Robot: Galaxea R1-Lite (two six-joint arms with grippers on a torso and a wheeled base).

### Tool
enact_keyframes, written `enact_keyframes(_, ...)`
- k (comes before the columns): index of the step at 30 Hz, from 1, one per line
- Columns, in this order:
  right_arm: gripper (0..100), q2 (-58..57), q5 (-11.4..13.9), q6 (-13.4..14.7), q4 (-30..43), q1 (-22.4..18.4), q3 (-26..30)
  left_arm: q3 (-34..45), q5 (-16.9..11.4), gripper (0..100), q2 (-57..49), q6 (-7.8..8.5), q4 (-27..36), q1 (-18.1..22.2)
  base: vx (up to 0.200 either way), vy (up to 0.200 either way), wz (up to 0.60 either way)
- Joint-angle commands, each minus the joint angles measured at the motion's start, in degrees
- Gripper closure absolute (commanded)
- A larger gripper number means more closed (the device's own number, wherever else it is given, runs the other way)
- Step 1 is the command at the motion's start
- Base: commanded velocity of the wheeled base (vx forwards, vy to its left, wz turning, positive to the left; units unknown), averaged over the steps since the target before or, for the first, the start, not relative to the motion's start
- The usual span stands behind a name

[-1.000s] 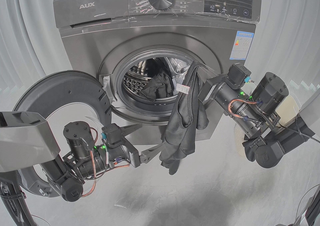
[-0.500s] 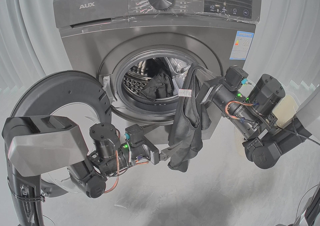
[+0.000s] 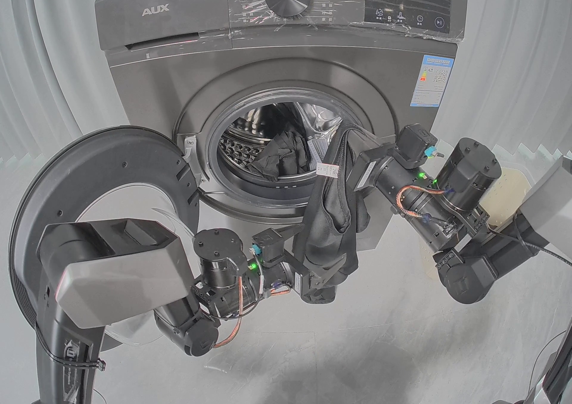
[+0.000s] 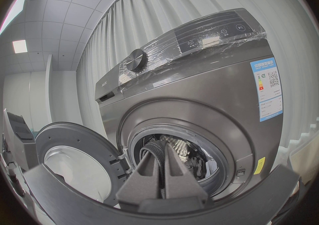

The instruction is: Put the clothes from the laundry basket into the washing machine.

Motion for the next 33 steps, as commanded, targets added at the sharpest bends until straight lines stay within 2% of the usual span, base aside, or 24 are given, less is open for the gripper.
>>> enact_keyframes(1,100,0.8,-0.19,0.08,-0.08,0.42,-0.36,-2.71,0.21,0,2.96,0.22,0.12,-0.47,0.0,0.0,0.0)
enact_keyframes(3,100,1.16,-0.19,0.08,-0.08,0.51,-0.45,-6.57,2.76,0,5.77,1.54,0.29,-0.12,0.0,0.0,0.0)
enact_keyframes(7,100,1.16,-0.19,0.08,-0.17,0.77,-0.45,-11.32,6.1,0,9.02,3.3,0.38,0.23,0.0,0.0,0.0)
enact_keyframes(14,100,1.16,-0.28,0.08,-0.17,0.68,-0.27,-12.73,7.24,0,9.46,3.47,0.21,0.23,0.0,0.0,0.0)
enact_keyframes(15,100,1.07,-0.28,0.08,-0.17,0.68,-0.27,-12.81,7.42,100,9.46,3.47,0.12,0.32,0.0,0.0,0.0)
enact_keyframes(26,100,1.16,-0.28,0.17,-0.25,0.07,0.17,-12.02,7.77,100,7.18,2.95,-0.06,0.41,0.0,0.0,0.0)
enact_keyframes(33,100,1.95,-0.28,0.17,-0.25,-2.48,0.17,-4.11,7.16,100,-2.93,3.47,-0.06,1.9,0.0,0.0,0.0)
